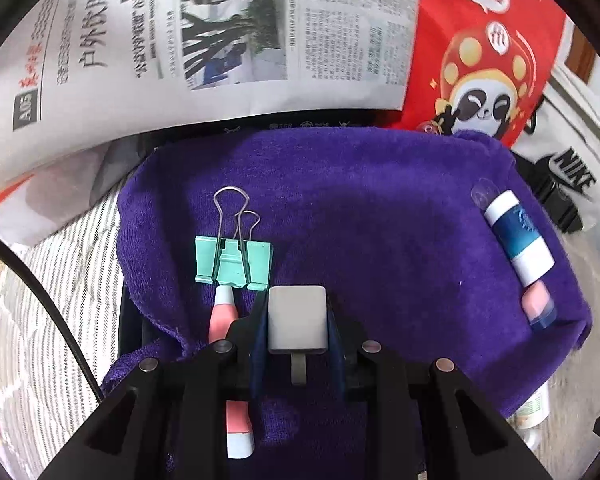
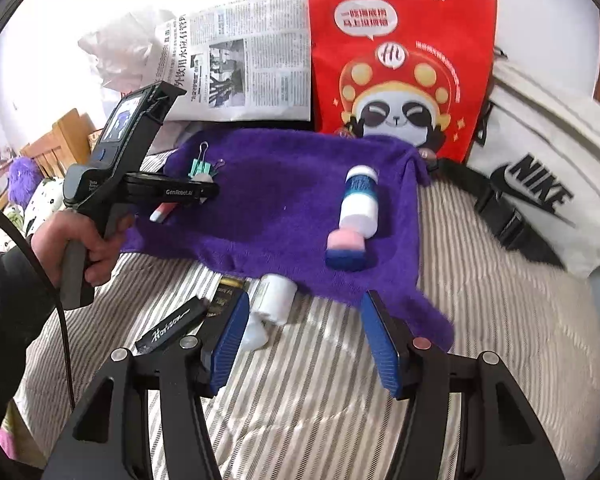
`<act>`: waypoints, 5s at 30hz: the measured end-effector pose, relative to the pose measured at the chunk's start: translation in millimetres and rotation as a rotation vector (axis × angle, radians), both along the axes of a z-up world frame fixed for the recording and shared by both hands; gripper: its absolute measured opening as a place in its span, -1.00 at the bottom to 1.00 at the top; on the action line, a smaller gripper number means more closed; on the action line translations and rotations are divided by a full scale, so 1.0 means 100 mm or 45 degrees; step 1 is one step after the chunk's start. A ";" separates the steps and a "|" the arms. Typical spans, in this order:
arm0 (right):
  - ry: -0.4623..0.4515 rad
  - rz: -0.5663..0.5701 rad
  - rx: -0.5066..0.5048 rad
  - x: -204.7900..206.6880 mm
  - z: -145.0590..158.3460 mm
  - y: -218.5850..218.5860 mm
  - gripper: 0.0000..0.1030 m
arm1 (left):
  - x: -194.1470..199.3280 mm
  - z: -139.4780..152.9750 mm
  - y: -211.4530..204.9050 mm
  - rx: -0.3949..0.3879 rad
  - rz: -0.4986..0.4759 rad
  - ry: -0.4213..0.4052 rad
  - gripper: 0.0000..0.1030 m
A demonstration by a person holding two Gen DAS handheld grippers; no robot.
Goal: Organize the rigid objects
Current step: 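Lower the white charger onto the towel beside the clip and open the left gripper, then grasp the black Horizon marker with the left gripper while the right gripper grasps the white tape roll, then lift the white tape roll with the right gripper while the left gripper holds the Horizon marker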
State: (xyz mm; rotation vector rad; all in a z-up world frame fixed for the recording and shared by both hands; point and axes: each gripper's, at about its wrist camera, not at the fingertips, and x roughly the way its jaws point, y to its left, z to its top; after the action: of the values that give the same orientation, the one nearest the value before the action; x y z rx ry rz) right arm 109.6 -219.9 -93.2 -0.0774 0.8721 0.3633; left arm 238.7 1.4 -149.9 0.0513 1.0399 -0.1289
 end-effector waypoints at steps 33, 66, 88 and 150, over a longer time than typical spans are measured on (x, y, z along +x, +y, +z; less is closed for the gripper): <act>0.107 -0.130 0.099 -0.59 -0.29 -0.47 0.12 | -1.59 0.13 -0.51 0.018 -0.397 0.058 -0.28; 0.190 -0.018 0.193 0.06 -0.29 0.06 0.03 | -1.77 0.18 0.16 0.045 -0.012 -0.007 -0.59; 0.182 -0.084 0.072 0.15 -0.31 -0.05 -0.47 | -1.67 0.04 0.65 -0.096 0.120 -0.014 -0.58; -0.001 -0.098 -0.100 -0.26 -0.68 -0.17 -0.42 | -1.70 -0.02 0.58 -0.022 0.154 -0.132 -0.57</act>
State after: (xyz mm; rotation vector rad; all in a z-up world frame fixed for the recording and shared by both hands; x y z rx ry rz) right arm 83.3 -237.1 -161.1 -0.1163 0.8860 0.2567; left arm 69.0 59.3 -151.8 -0.0202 0.9358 -0.0248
